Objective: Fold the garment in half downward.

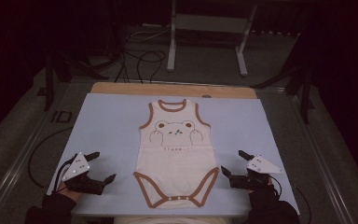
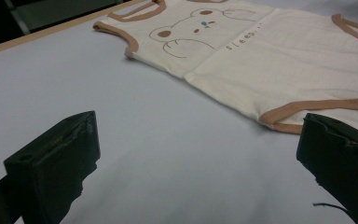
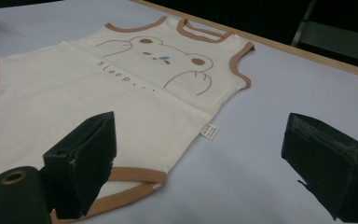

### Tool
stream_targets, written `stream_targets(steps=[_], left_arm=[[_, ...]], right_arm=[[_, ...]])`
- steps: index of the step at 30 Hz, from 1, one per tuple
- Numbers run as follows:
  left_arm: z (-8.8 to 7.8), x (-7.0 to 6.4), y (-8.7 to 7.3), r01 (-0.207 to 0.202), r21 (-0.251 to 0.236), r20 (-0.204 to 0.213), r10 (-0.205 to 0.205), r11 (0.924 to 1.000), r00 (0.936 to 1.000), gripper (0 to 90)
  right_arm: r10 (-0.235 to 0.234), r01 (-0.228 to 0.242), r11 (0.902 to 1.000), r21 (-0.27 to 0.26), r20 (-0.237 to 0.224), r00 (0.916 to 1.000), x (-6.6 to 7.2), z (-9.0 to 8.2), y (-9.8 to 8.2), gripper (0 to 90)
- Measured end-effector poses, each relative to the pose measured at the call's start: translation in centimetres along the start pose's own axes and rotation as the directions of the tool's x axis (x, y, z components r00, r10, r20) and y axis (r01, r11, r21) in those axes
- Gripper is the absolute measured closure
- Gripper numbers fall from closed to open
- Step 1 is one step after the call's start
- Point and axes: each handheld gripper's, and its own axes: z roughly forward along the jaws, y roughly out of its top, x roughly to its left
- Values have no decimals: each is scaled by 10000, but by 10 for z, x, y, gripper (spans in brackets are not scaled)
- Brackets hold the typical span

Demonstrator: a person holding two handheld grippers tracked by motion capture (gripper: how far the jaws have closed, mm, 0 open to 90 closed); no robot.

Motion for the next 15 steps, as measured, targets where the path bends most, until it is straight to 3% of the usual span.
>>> stream_targets(steps=[15], left_arm=[[1, -2, 2, 2, 37, 77, -3, 10000, 10000, 0]], right_arm=[[118, -120, 9999, 87, 270, 9996, -1, -2, 3, 103]])
